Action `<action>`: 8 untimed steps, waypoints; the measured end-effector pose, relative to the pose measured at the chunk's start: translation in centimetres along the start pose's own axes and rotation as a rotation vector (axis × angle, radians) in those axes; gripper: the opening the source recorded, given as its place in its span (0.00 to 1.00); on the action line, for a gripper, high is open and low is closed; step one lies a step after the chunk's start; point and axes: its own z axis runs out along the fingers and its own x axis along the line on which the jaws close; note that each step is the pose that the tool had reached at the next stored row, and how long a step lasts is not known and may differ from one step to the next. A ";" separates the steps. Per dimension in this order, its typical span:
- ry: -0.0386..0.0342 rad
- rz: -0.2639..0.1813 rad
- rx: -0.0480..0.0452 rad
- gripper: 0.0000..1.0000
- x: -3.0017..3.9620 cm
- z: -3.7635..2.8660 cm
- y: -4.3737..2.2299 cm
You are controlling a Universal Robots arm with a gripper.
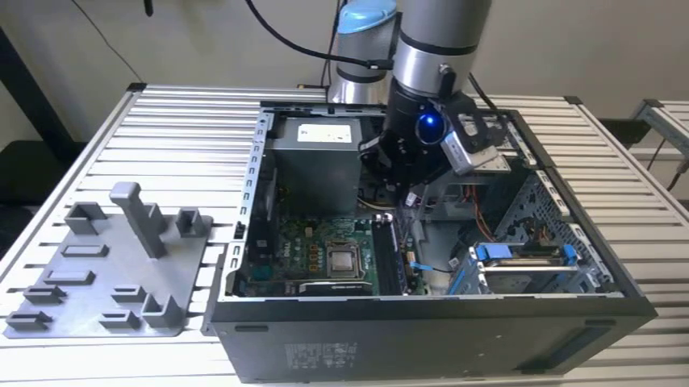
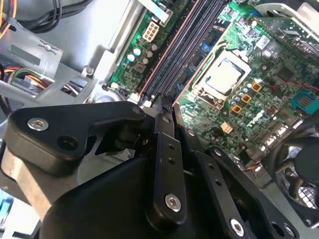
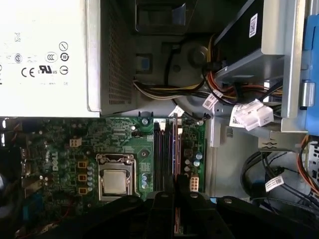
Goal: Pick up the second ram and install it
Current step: 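Insert the second ram into the second slot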
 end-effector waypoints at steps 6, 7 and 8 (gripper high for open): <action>0.0000 0.000 0.0001 0.14 0.20 1.08 -0.01; 0.0000 0.000 0.0000 0.14 0.21 1.28 -0.03; 0.0000 0.000 -0.0001 0.14 0.23 1.46 -0.06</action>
